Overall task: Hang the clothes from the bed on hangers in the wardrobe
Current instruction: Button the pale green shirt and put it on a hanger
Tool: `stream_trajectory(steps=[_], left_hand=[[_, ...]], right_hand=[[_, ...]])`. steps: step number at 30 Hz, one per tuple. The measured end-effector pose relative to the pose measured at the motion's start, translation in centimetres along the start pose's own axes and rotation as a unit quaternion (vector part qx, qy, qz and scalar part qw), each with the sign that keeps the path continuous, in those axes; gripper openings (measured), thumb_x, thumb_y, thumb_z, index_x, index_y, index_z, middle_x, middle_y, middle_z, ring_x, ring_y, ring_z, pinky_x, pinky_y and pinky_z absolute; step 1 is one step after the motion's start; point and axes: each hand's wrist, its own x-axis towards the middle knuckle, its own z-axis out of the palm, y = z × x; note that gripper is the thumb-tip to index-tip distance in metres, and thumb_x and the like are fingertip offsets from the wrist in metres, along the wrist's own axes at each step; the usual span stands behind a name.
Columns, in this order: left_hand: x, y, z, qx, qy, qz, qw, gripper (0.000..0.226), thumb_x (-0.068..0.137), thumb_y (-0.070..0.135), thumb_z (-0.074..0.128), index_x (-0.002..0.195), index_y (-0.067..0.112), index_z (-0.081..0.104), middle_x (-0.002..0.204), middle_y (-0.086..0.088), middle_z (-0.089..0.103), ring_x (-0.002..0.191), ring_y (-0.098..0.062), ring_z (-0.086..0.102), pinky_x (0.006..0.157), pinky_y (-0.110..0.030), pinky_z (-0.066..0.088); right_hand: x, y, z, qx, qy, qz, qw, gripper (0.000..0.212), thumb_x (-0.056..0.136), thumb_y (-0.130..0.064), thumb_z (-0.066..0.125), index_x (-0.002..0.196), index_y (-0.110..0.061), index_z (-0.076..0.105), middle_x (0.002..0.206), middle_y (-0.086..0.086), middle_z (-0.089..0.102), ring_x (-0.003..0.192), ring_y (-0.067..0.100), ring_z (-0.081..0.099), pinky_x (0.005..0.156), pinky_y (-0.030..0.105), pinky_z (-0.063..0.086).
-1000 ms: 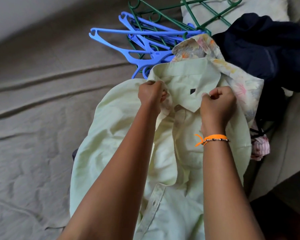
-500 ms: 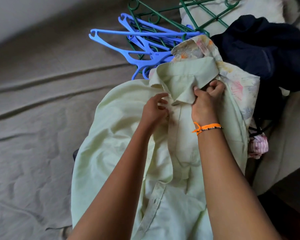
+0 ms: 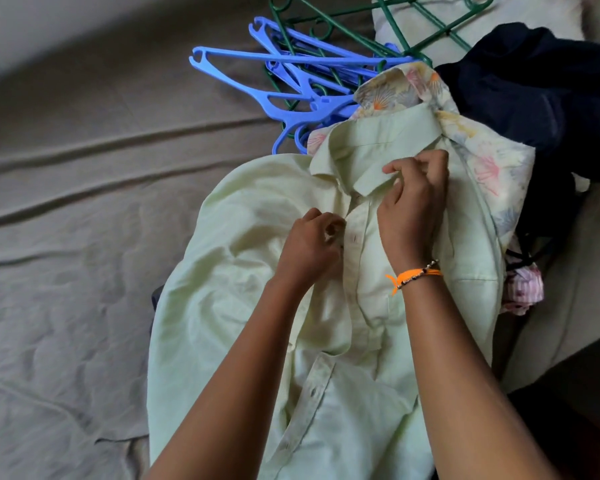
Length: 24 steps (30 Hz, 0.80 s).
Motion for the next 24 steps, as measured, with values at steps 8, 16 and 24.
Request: stream_trajectory(steps=[8,16,24], left_hand=[[0.9,1.0,0.2,-0.023,0.052,-0.026,0.998,0.024,0.087,0.007,0.052,0.101,0.014,0.069,0.097,-0.004,0.062,0.083,-0.016,0.056,0.071,-0.021,0.039],[0.6,1.0,0.4,-0.028,0.042,-0.037,0.998,0.023,0.083,-0.001,0.057,0.101,0.005,0.070,0.098,-0.013,0.062,0.085,-0.025,0.060,0.068,-0.019,0.038],[-2.5,-0.4,0.8,-0.008,0.134,-0.039,0.990,0.014,0.077,0.001,0.061,0.088,0.008,0.066,0.087,-0.005,0.059,0.081,-0.024,0.055,0.066,-0.027,0.041]], right_hand=[[2.4,1.7,-0.7,-0.080,-0.147,-0.185,0.968,0.042,0.064,0.016,0.039,0.090,-0.006,0.063,0.104,0.010,0.058,0.089,0.029,0.054,0.056,0.036,0.046],[-1.0,3.8,0.4,-0.119,-0.258,-0.114,0.952,0.067,0.078,0.008,0.040,0.143,-0.011,0.037,0.120,0.019,0.055,0.107,0.038,0.051,0.086,0.044,0.043],[-7.7,0.1,-0.8,0.013,-0.147,-0.022,0.989,0.011,0.072,-0.008,0.052,0.082,-0.009,0.057,0.090,0.013,0.056,0.079,0.036,0.055,0.074,0.041,0.042]])
